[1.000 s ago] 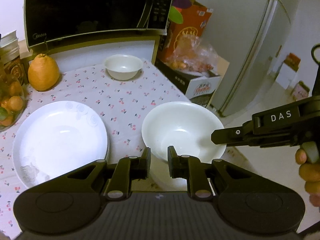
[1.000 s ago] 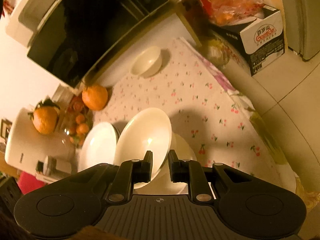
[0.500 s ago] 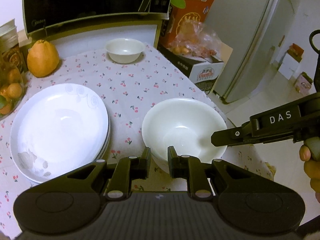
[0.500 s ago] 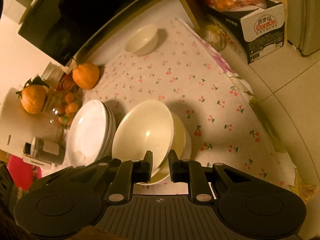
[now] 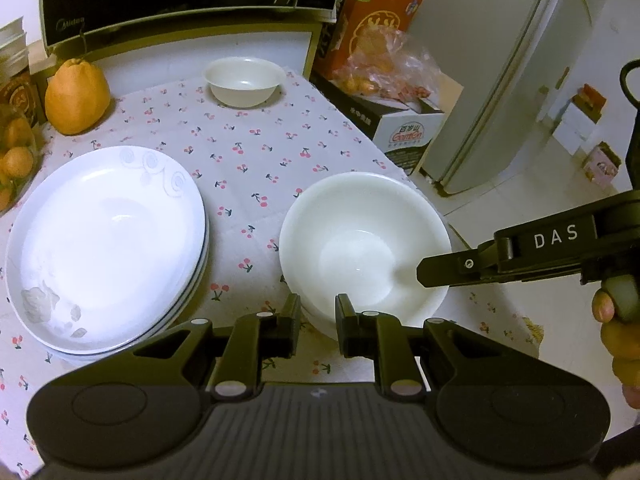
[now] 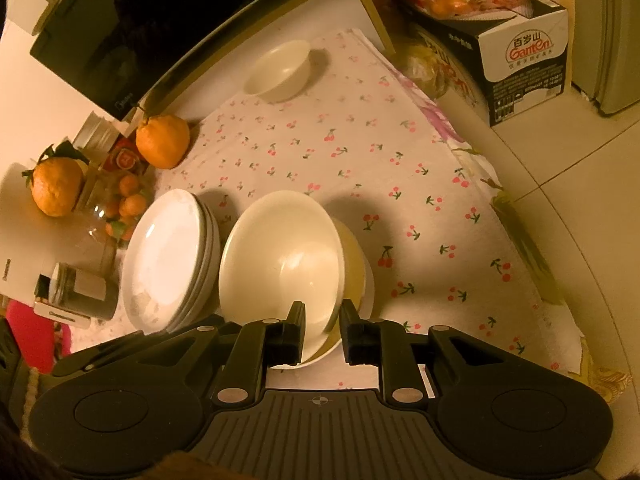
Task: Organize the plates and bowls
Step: 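Open both grippers and release the nested bowls, then move both grippers to the small white bowl beside the microwave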
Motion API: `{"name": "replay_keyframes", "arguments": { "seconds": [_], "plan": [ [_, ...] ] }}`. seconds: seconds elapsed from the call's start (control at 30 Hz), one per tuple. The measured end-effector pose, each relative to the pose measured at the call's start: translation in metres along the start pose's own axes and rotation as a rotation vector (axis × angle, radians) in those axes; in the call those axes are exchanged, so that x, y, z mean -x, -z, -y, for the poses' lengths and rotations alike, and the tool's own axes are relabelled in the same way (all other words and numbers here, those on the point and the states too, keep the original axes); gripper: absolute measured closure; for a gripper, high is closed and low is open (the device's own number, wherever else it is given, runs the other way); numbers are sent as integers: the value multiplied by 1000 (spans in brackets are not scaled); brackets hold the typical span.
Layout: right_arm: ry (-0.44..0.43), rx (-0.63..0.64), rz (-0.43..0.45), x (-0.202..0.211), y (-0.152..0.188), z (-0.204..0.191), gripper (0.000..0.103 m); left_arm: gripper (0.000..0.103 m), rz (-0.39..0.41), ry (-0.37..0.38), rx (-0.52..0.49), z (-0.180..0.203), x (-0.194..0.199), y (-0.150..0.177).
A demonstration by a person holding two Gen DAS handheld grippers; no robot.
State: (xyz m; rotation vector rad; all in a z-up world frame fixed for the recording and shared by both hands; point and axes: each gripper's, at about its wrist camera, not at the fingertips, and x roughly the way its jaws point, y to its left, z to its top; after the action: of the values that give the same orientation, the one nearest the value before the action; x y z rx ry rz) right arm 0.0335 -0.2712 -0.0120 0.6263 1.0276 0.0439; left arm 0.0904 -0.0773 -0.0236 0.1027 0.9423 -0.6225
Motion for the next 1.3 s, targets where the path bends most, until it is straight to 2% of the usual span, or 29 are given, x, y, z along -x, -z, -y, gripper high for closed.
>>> {"name": "replay_keyframes", "arguments": {
  "seconds": [0.63, 0.77, 1.0, 1.03, 1.1, 1.17, 1.3],
  "plan": [
    [0, 0, -9, 2, -2, 0, 82, 86, -18, 19, 15, -1, -3, 1],
    [-1, 1, -9, 3, -2, 0, 76, 86, -21, 19, 20, -1, -3, 1],
    [4, -7, -5, 6, -5, 3, 74, 86, -24, 20, 24, -1, -3, 1],
    [4, -7, -3, 7, -5, 3, 74, 83, -22, 22, 21, 0, -2, 1],
    [-3, -8, 3, 8, -5, 3, 65, 77, -15, 23, 8, 2, -1, 0],
    [-6, -7, 11, 10, -6, 3, 59, 75, -4, 24, -8, 4, 0, 0],
    [-8, -5, 25, 13, -9, 3, 51, 56, 5, 26, -16, 6, 1, -1]
  ]
}}
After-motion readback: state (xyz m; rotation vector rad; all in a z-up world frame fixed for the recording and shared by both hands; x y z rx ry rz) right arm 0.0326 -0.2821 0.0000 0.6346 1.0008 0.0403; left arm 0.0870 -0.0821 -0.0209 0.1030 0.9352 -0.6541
